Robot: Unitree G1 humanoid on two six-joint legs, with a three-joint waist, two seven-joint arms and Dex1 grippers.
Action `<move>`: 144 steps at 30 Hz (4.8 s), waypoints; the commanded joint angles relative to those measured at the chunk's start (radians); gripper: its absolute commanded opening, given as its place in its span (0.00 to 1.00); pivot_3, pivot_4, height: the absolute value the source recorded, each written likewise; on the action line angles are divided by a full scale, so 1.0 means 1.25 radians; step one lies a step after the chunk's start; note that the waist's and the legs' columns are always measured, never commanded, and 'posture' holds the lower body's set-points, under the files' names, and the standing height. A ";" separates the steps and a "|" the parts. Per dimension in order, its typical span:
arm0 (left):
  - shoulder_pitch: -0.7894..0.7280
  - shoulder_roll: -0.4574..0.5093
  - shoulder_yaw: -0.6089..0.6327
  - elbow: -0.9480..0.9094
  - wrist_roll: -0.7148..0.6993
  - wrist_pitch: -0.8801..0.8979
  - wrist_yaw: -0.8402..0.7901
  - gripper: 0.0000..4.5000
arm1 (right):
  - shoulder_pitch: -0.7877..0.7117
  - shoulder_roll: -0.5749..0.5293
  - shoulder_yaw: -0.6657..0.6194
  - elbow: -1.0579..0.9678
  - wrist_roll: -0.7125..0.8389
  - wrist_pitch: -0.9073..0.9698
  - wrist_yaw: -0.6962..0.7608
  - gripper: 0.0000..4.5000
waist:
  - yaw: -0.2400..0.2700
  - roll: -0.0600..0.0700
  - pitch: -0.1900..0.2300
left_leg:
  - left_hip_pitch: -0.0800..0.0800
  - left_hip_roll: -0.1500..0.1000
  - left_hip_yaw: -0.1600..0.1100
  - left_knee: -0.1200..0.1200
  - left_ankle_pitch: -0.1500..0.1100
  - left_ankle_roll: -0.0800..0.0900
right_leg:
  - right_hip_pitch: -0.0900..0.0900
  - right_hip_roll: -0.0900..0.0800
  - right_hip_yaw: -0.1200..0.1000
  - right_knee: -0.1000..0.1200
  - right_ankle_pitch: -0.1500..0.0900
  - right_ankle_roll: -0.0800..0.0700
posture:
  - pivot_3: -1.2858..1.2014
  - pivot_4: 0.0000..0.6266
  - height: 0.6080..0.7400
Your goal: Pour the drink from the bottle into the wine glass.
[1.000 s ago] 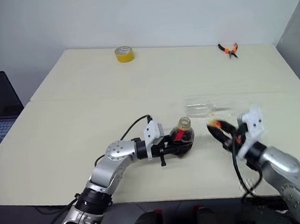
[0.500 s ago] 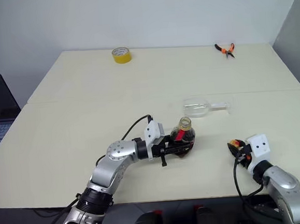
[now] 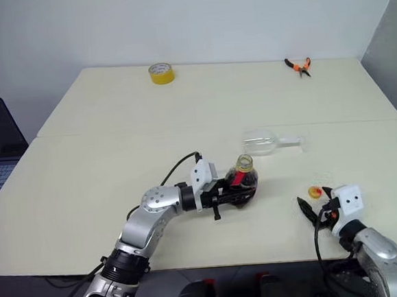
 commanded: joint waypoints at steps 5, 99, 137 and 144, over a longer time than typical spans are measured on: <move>-0.009 -0.029 0.110 -0.003 0.000 -0.035 0.151 0.20 | -0.057 -0.016 0.057 -0.223 0.010 0.029 0.022 1.00 | -0.004 0.000 0.000 | 0.000 0.000 0.000 0.000 0.000 0.000 | -0.001 0.000 0.000 0.001 0.000 0.000 | 0.52 0.24 1.00; 0.032 0.142 0.147 -0.110 -0.048 0.009 0.075 1.00 | -0.734 -0.074 0.482 0.635 -0.934 -0.129 -0.375 0.72 | -0.012 -0.002 0.001 | 0.000 -0.001 0.003 0.001 0.001 -0.002 | -0.002 -0.002 0.001 0.004 0.000 0.000 | 0.52 0.24 1.00; 0.265 0.502 0.488 -0.249 -0.379 0.214 -0.165 1.00 | -0.561 0.342 0.314 0.515 -0.178 -0.421 0.121 0.03 | -0.022 0.000 0.003 | 0.001 0.000 0.000 0.000 0.000 0.000 | -0.003 -0.002 0.000 0.004 0.000 -0.001 | 0.52 0.24 1.00; 0.194 0.486 0.450 -0.329 -0.400 0.243 -0.115 1.00 | -0.544 0.336 0.317 0.592 -0.196 -0.454 0.159 0.03 | -0.020 0.000 0.003 | 0.000 0.000 0.000 0.000 0.000 0.000 | -0.002 -0.002 -0.001 0.004 0.000 -0.001 | 0.52 0.24 1.00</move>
